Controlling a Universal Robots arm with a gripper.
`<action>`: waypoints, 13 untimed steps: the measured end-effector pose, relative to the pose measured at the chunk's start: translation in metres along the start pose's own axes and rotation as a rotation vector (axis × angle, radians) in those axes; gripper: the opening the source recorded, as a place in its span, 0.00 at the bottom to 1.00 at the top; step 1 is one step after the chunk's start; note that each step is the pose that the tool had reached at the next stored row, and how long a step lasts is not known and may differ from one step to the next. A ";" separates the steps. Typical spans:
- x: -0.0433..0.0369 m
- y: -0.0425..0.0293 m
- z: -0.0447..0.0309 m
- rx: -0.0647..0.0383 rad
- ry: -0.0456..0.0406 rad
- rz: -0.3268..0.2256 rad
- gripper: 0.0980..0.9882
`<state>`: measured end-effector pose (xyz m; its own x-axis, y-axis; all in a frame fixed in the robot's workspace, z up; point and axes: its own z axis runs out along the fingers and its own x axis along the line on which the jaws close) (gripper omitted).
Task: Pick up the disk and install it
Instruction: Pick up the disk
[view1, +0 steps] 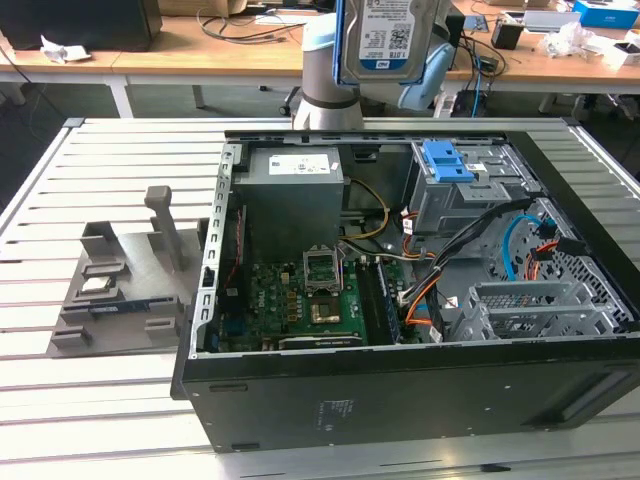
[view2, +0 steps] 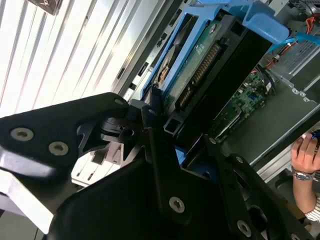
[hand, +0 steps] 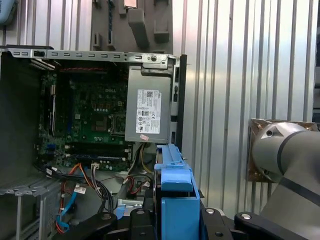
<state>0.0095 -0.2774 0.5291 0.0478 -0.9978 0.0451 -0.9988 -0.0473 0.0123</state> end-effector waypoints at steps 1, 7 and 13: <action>-0.0001 -0.0035 0.0000 0.000 0.0000 0.000 0.30; -0.0010 -0.0217 -0.0003 0.000 0.0001 0.000 0.30; -0.0015 -0.0379 -0.0005 0.000 -0.0001 0.000 0.30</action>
<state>0.0472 -0.2741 0.5290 0.0479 -0.9978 0.0450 -0.9988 -0.0473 0.0128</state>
